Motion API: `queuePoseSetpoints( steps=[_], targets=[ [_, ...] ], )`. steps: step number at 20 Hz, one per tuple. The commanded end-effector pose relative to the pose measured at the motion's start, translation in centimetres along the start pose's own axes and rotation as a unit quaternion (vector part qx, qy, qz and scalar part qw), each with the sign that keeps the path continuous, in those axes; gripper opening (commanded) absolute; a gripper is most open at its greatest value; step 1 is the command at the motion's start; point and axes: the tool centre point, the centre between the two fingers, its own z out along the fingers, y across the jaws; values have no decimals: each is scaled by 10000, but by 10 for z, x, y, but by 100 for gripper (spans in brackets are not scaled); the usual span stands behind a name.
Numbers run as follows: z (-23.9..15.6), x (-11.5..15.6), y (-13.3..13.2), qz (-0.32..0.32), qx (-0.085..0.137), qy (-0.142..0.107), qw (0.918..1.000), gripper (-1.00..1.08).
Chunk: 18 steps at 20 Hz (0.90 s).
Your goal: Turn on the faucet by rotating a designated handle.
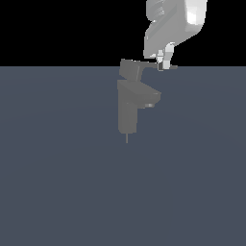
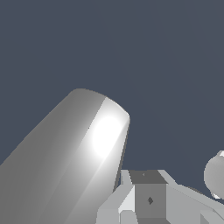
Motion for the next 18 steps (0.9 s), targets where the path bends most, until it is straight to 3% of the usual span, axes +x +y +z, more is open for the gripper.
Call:
queuePoseSetpoints(
  steps=[1,18],
  targets=[
    [0,9,-7,25,24,8,10000,-100],
    [-2,50,-37,83,46,5,10000,-100]
  ],
)
